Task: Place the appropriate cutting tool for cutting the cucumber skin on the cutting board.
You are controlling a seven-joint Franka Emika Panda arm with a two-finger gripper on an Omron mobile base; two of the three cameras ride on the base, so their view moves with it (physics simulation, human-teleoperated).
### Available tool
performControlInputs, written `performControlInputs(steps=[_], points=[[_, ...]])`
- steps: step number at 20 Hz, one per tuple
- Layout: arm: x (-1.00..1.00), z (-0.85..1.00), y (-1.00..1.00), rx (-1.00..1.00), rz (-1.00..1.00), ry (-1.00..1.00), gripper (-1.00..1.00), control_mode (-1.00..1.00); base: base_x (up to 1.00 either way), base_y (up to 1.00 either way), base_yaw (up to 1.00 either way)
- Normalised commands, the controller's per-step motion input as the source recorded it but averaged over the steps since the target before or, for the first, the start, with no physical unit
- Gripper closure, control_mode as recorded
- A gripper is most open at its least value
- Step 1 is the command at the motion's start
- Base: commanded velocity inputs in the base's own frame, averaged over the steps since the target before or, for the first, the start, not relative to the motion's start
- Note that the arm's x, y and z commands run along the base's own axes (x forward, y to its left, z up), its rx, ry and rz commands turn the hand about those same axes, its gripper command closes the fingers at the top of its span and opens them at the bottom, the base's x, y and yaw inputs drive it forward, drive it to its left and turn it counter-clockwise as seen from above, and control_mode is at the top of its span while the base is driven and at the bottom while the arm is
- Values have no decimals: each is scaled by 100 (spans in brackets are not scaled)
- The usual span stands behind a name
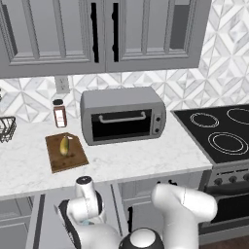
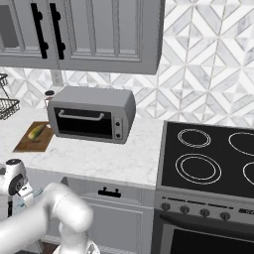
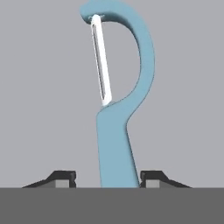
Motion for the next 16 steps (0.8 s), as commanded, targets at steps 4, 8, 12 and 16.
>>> performControlInputs(steps=[4, 8, 12, 16], points=[[-26, -15, 0, 0, -5, 0, 100, -100, 0, 0, 0], [-46, 12, -2, 0, -4, -2, 100, -100, 0, 0, 0], [-68, 81, -10, 0, -1, -2, 100, -100, 0, 0, 0], [-44, 100, -1, 0, 0, 0, 100, -100, 0, 0, 0]])
